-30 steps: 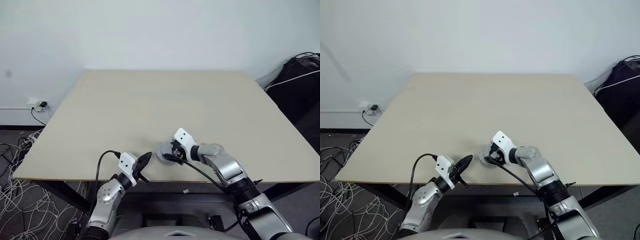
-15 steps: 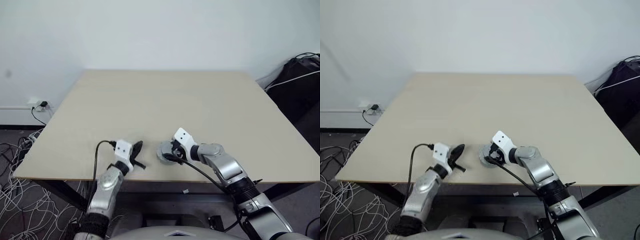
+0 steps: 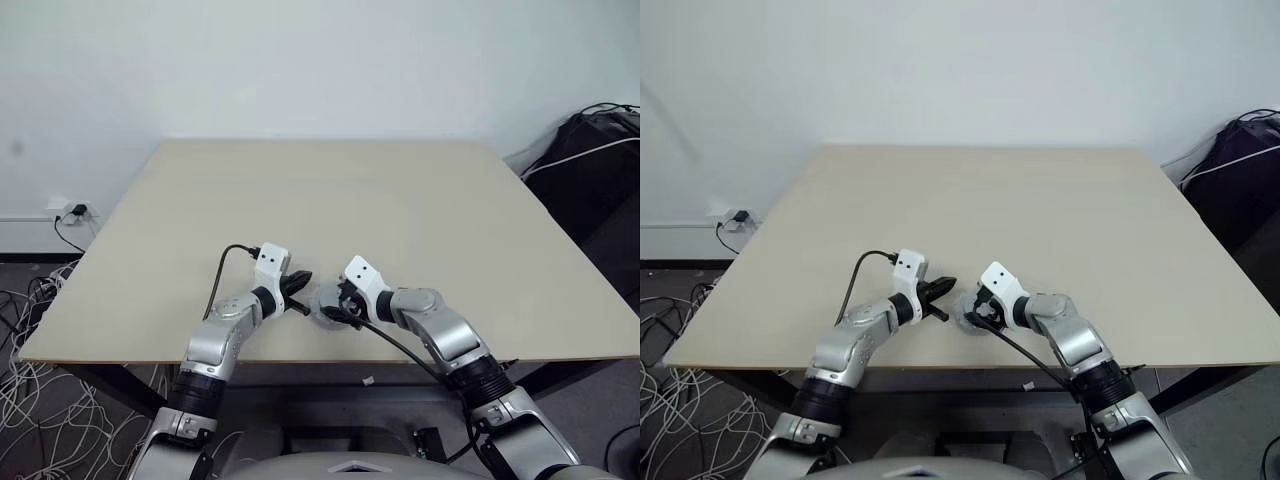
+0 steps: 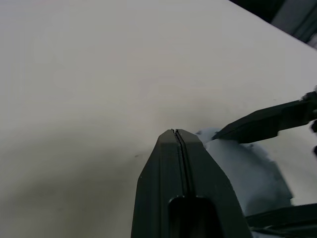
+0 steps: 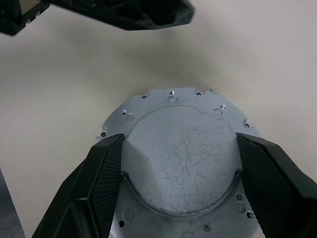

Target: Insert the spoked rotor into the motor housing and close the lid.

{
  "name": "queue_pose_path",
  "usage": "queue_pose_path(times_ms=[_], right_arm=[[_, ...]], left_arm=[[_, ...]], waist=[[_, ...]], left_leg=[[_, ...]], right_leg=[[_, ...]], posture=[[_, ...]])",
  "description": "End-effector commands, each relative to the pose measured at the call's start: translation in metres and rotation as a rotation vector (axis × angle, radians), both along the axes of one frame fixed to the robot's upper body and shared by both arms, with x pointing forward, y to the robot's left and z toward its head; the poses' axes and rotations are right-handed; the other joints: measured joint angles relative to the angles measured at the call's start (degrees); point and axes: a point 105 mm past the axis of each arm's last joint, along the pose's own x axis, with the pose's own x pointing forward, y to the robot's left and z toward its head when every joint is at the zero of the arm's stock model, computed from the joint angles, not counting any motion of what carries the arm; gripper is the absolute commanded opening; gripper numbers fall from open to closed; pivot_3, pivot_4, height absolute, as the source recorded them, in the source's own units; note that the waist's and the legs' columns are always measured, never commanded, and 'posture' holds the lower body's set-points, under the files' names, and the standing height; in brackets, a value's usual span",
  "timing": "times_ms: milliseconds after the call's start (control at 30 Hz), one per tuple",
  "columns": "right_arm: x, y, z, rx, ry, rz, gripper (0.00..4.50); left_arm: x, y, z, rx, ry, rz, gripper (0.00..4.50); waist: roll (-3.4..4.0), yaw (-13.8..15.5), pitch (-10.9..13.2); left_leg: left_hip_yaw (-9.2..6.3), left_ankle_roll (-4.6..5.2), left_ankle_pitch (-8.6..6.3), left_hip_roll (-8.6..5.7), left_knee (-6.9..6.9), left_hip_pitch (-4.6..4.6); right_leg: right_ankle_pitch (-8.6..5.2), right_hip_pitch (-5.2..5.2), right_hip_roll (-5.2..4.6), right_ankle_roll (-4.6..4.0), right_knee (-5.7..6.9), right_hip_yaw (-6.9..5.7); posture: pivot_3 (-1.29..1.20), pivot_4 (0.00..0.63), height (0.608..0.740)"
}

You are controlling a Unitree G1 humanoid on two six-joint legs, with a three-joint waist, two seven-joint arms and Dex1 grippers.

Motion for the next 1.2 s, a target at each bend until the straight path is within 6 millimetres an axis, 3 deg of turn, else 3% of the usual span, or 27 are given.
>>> queue_pose_path(times_ms=[33,433,1067,1200], right_arm=[[-0.005,-0.01,-0.018,-0.07,0.061,-0.029,3.19],[-0.005,-0.008,-0.016,-0.063,0.054,-0.031,3.19],[-0.007,-0.004,-0.008,-0.023,0.024,-0.029,3.19],[-0.007,-0.006,-0.002,-0.006,0.008,-0.042,4.43]], left_arm=[[0.009,0.001,0.011,-0.03,0.014,-0.027,0.0],[0.005,-0.005,-0.024,0.006,0.21,-0.128,0.0],[-0.001,-0.02,-0.033,0.055,0.265,-0.245,0.0],[-0.003,-0.022,-0.034,0.055,0.269,-0.253,0.0]], waist=[[0.0,0.0,0.0],[-0.05,-0.1,0.0],[-0.07,0.1,0.0],[-0.08,0.2,0.0]], left_leg=[[0.0,-0.01,0.0,0.0,0.0,0.0],[-0.02,-0.2,-0.07,0.0,-0.01,0.0],[-0.07,-0.31,-0.14,0.0,-0.08,-0.01],[-0.08,-0.31,-0.14,0.0,-0.11,-0.06]], right_leg=[[0.0,0.0,0.0,0.0,0.0,0.0],[0.0,-0.02,-0.05,-0.02,0.0,0.01],[-0.01,-0.06,-0.39,-0.04,-0.02,0.07],[-0.03,-0.09,-0.43,-0.08,-0.05,0.1]], posture=[[0.0,0.0,0.74],[0.0,0.0,0.74],[0.0,0.0,0.74],[0.0,0.0,0.74]])
